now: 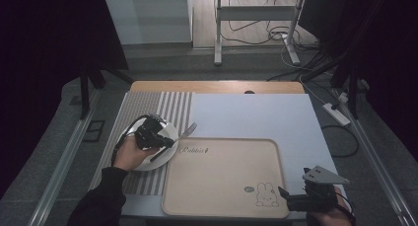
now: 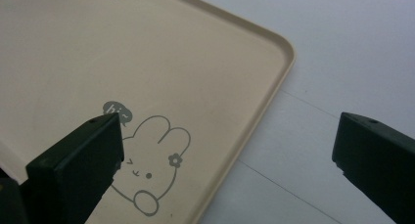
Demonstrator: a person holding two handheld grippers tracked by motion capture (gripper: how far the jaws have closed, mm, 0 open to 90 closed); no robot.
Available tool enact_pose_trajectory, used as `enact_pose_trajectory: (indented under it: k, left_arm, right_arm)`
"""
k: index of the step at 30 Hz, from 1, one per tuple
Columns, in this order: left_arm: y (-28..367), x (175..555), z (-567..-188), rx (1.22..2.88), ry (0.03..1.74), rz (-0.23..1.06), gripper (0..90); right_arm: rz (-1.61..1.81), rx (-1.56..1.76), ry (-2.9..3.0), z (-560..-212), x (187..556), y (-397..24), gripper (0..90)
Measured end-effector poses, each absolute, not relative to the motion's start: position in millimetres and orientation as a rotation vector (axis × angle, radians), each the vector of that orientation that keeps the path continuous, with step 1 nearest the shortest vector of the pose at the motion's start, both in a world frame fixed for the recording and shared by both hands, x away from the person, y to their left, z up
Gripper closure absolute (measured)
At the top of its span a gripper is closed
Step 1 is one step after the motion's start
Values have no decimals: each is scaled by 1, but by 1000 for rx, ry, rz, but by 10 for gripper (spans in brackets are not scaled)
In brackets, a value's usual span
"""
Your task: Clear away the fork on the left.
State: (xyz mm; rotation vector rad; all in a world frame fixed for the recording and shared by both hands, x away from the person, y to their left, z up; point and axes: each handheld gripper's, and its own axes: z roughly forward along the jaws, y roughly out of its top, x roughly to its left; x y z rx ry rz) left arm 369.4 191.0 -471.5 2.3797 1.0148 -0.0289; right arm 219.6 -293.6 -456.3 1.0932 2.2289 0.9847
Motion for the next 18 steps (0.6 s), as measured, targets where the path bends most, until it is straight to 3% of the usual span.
enact_pose_trajectory:
  k: [18]
  left_arm:
    - [147, 320, -485, 2410, 953, -75, 843]
  right_arm:
    - [981, 1075, 2233, -456, 219, -293, 0]
